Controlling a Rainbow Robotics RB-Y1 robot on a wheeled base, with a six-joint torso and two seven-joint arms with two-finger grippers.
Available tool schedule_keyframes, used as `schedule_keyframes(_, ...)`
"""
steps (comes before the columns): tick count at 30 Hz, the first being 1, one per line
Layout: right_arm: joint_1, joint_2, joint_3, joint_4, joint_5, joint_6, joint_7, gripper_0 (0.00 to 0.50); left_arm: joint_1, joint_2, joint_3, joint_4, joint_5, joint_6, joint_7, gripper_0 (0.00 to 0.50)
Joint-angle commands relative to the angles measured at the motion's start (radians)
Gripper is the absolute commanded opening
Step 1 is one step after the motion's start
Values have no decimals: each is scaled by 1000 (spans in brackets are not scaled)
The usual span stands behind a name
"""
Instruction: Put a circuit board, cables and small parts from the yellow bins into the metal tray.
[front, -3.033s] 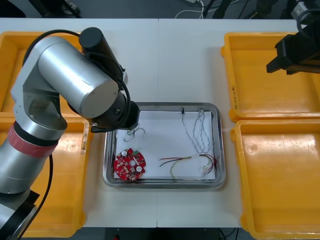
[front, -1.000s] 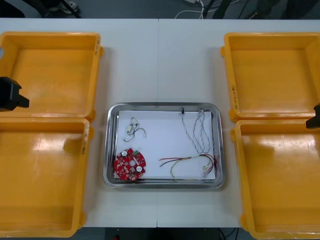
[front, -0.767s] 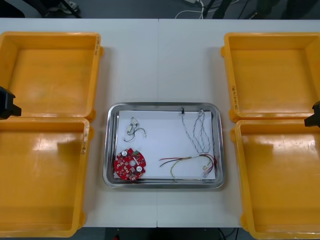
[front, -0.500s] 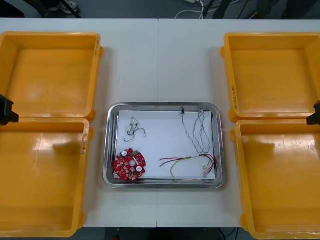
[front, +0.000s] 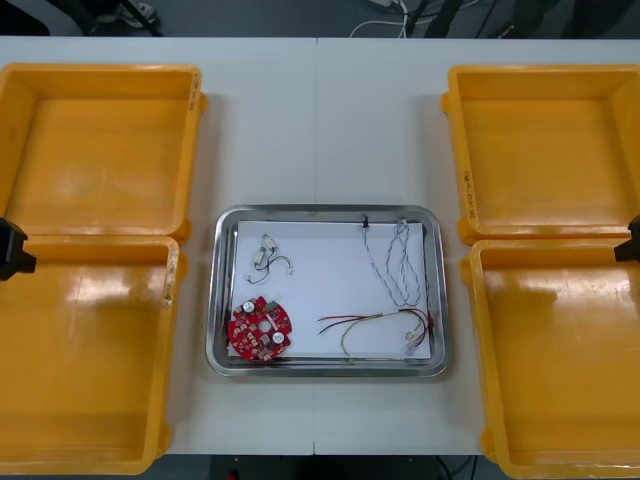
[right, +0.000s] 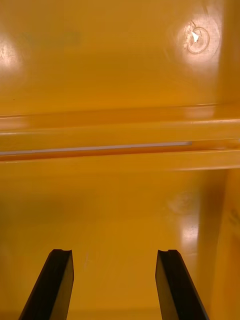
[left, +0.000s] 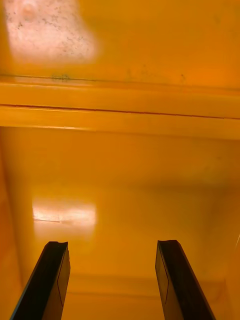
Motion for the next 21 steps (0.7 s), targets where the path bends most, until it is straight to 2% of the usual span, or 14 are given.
schedule_keyframes(1,21,2,6,-29,-15,-12,26,477,29,-24,30,-33,0,6,-86,500)
schedule_keyframes(21,34,22,6,-41,-13,-3,17,477,32,-29,30,-33,11,6,-117,500)
